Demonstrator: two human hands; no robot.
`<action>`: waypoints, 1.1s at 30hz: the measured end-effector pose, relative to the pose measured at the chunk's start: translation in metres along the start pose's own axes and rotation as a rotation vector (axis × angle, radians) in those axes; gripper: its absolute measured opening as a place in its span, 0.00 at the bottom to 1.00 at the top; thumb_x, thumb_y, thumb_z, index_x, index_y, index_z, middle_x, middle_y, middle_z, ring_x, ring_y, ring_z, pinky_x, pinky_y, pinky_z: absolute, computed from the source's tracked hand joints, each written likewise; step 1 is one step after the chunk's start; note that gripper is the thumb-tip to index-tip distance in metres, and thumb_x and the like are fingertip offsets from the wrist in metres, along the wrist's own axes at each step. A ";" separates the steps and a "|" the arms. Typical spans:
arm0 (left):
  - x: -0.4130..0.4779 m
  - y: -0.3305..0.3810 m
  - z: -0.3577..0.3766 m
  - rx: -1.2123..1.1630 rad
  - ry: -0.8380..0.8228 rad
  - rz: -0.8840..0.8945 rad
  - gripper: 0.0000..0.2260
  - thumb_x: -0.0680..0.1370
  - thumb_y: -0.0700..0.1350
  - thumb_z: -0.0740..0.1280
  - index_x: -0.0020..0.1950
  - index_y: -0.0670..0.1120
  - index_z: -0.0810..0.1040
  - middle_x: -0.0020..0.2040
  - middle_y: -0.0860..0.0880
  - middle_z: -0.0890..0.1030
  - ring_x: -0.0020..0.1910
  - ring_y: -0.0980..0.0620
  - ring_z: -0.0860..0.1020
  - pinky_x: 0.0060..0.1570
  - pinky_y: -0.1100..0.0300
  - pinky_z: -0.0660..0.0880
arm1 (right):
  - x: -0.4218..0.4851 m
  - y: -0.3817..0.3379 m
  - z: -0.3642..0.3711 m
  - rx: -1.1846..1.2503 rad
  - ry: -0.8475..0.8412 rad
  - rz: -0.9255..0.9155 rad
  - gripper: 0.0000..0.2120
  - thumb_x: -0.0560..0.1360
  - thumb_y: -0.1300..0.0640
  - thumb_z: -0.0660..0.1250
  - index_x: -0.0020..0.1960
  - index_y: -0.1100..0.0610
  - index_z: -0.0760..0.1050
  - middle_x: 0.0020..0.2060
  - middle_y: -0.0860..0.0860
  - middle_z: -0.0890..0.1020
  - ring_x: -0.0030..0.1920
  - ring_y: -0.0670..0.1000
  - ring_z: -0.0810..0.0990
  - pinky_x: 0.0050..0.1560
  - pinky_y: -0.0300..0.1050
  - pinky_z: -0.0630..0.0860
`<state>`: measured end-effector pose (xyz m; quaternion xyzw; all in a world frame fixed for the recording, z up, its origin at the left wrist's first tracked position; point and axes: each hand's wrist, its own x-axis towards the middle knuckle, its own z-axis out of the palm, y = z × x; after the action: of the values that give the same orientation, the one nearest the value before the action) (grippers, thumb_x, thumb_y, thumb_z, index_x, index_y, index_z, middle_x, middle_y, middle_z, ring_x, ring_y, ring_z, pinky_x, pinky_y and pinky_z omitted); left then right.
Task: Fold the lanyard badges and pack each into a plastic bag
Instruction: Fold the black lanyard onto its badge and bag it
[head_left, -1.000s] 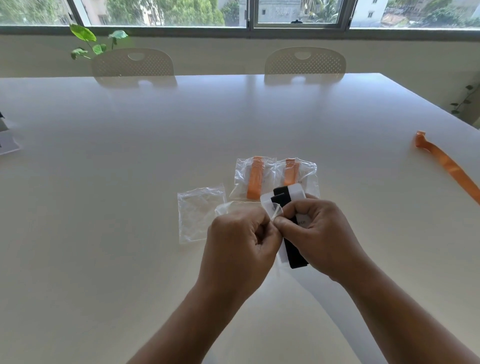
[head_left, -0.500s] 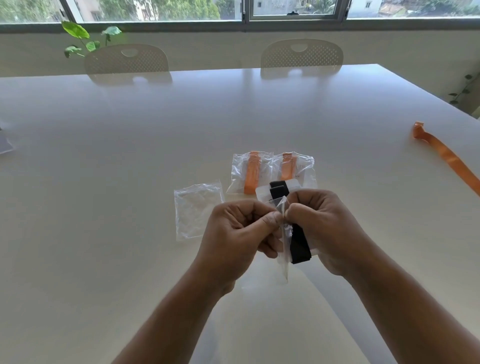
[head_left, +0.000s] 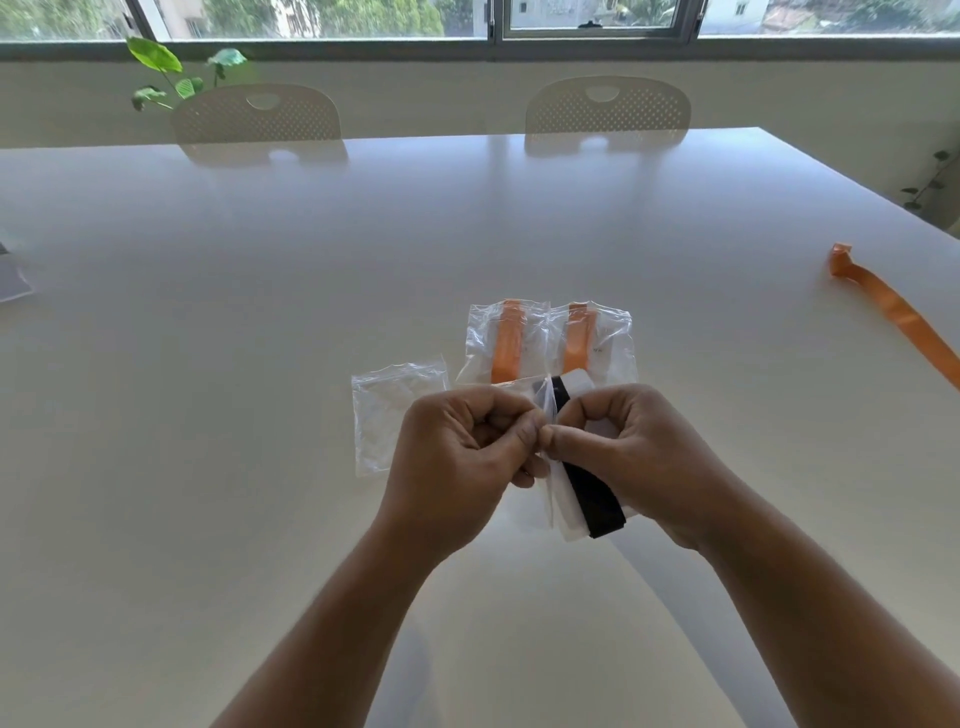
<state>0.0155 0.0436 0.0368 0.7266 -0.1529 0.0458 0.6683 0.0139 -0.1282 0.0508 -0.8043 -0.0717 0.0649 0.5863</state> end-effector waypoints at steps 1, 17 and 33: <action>0.000 0.000 0.000 0.009 -0.009 0.007 0.07 0.76 0.36 0.71 0.43 0.47 0.85 0.31 0.47 0.84 0.29 0.49 0.83 0.31 0.62 0.78 | 0.000 0.000 0.000 -0.006 0.006 -0.001 0.12 0.68 0.46 0.73 0.35 0.55 0.80 0.29 0.46 0.80 0.31 0.43 0.78 0.33 0.36 0.74; -0.001 0.009 0.003 -0.293 -0.088 -0.091 0.04 0.74 0.39 0.71 0.43 0.39 0.84 0.33 0.36 0.81 0.29 0.49 0.79 0.31 0.61 0.76 | 0.001 -0.004 -0.010 0.331 -0.177 -0.098 0.21 0.72 0.49 0.69 0.40 0.70 0.78 0.32 0.53 0.82 0.34 0.48 0.79 0.37 0.38 0.75; -0.002 0.019 0.000 -0.345 -0.177 -0.111 0.07 0.74 0.38 0.68 0.41 0.45 0.86 0.32 0.45 0.82 0.29 0.52 0.80 0.30 0.63 0.76 | -0.001 -0.010 -0.013 0.478 -0.312 -0.078 0.11 0.70 0.52 0.69 0.32 0.56 0.81 0.32 0.51 0.82 0.35 0.49 0.80 0.39 0.40 0.76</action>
<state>0.0083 0.0427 0.0543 0.6100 -0.1764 -0.0819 0.7682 0.0154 -0.1373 0.0638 -0.6204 -0.1745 0.1801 0.7431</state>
